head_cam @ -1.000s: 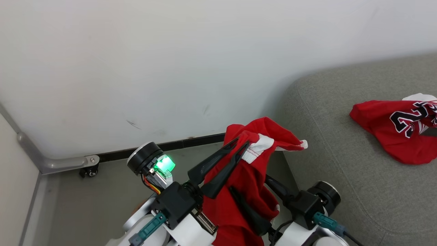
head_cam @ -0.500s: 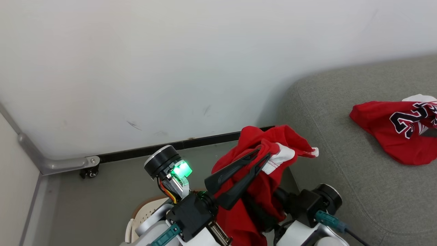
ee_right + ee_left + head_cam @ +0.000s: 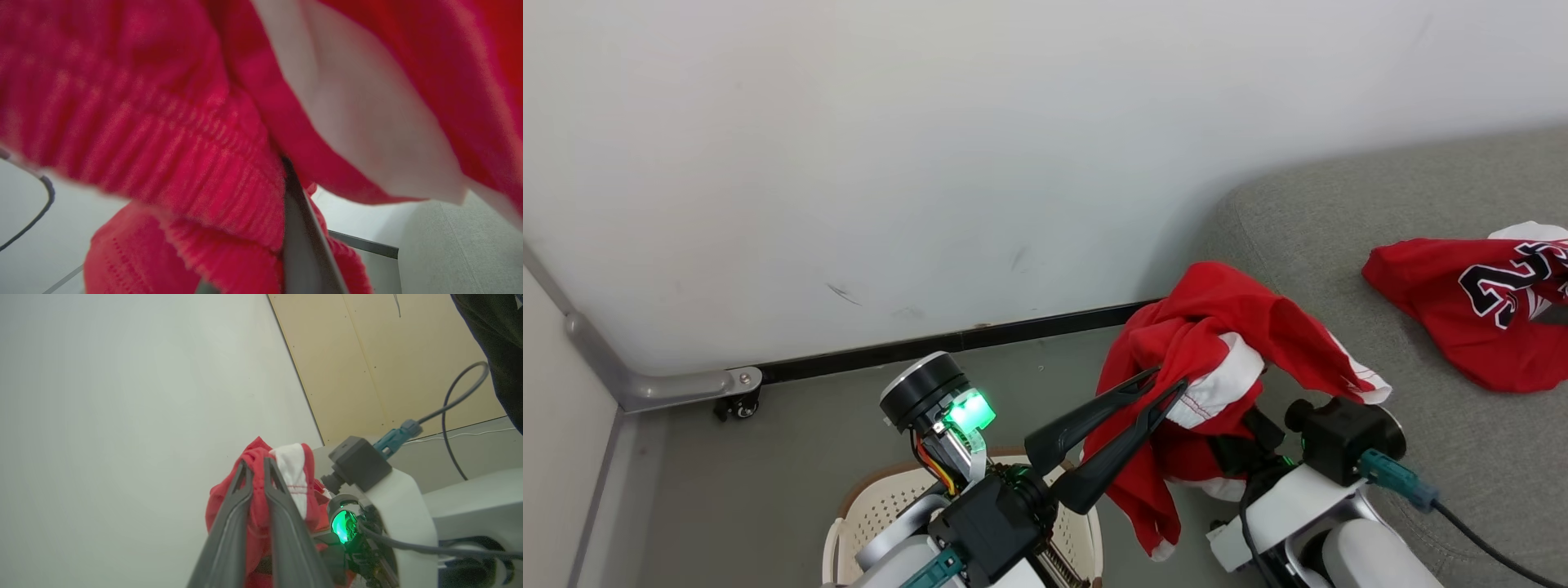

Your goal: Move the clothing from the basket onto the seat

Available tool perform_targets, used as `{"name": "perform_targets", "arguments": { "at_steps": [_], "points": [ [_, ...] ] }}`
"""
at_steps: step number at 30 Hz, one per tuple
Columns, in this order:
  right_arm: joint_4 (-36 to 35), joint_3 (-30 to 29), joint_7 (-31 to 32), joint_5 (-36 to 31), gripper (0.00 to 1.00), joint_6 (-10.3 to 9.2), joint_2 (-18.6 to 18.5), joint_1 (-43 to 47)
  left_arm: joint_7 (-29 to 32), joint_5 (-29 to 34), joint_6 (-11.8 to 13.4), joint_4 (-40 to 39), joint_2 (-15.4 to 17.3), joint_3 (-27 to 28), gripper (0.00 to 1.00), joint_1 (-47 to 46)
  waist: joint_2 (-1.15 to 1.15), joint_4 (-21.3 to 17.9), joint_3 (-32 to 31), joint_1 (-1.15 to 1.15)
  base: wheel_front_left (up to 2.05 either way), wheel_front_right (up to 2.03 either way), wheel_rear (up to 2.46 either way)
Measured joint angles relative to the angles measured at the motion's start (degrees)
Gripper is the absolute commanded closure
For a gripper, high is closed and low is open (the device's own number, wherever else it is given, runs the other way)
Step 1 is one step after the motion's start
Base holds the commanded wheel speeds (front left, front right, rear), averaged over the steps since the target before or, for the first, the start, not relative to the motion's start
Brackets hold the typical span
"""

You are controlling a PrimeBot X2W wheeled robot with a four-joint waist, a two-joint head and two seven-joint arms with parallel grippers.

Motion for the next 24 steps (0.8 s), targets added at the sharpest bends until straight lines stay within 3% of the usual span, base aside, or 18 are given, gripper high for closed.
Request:
{"name": "perform_targets", "arguments": {
  "at_steps": [9, 12, 15, 24],
  "points": [
    [-1.59, -4.55, 0.0, 0.99, 1.0, 0.0, 0.05, -0.04, 0.0, -1.38, 0.0, 0.33, 0.26, 0.03, 1.0, 0.34, 0.0, 0.11, 0.13, 0.0, 0.0, 0.0, 0.0],
    [-1.98, -5.47, 0.0, 0.99, 1.0, 0.0, 0.15, -0.1, 0.0, -1.77, 0.0, 0.92, 0.48, 0.53, 0.95, 0.54, 0.0, 0.19, 0.12, 0.0, 0.0, 0.0, 0.0],
    [-2.02, -5.76, 0.0, 0.99, 1.0, 0.0, 0.14, -0.1, 0.0, -2.18, 0.0, 2.16, 0.62, 0.92, 1.0, 1.76, 0.0, 0.27, 0.08, 0.0, 0.0, 0.0, 0.0],
    [-2.11, -6.02, 0.0, 0.85, 1.0, 0.0, 0.2, -0.09, 0.0, -3.99, 0.0, 5.6, 0.59, 2.88, 1.0, 4.04, 0.0, 0.37, 0.03, 0.0, 0.0, 0.0, 0.0]
  ]
}}
